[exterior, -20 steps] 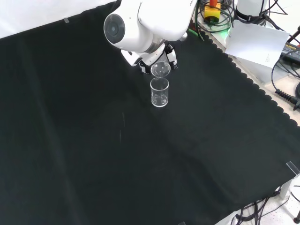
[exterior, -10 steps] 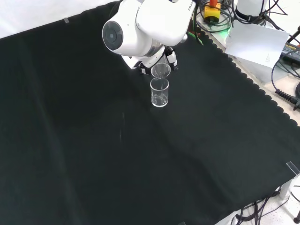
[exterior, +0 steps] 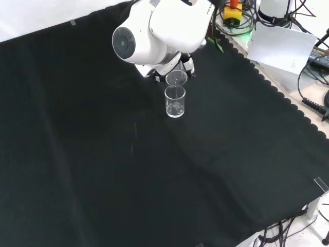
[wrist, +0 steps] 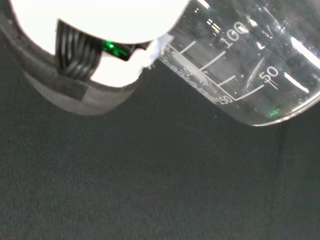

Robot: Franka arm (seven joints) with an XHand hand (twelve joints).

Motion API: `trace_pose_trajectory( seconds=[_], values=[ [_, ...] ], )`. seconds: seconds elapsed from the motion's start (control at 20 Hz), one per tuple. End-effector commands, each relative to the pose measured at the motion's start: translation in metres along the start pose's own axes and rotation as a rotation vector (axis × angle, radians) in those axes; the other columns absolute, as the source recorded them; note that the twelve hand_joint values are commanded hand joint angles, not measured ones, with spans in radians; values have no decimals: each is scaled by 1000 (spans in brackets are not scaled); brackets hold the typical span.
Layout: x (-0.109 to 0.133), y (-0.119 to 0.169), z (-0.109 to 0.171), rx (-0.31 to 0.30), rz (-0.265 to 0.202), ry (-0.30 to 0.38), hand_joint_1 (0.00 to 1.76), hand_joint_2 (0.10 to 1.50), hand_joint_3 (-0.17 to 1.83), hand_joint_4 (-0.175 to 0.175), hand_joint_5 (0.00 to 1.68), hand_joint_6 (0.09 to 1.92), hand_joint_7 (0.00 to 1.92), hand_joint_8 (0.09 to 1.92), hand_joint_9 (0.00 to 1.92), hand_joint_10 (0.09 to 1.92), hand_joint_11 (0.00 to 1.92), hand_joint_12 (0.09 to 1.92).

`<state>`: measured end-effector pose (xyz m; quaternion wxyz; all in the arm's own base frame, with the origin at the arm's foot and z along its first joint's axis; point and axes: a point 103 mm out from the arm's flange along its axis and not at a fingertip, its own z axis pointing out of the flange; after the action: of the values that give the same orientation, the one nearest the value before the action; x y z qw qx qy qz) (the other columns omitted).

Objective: Pour the water from the handheld beaker into the one on the table.

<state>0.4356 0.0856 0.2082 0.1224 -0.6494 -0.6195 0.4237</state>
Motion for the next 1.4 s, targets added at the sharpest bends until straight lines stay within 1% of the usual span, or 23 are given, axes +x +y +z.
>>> trace_pose_trajectory(
  seconds=[0.05,1.0,1.05,1.35,1.4],
  values=[
    [2,-1,-1,12,13,-16,1543,652,517,-175,1311,453,1449,445,1645,87,1170,705],
    [11,-4,-4,39,24,-58,1543,650,519,-175,1313,452,1450,441,1645,87,1173,705],
    [12,-5,-5,40,29,-62,1543,650,520,-175,1313,452,1450,441,1645,87,1173,705],
    [9,-5,-5,38,25,-55,1544,650,520,-175,1313,451,1450,440,1644,87,1173,706],
    [10,-5,-6,37,30,-60,1544,649,520,-175,1313,451,1450,440,1644,87,1174,706]
  ],
)
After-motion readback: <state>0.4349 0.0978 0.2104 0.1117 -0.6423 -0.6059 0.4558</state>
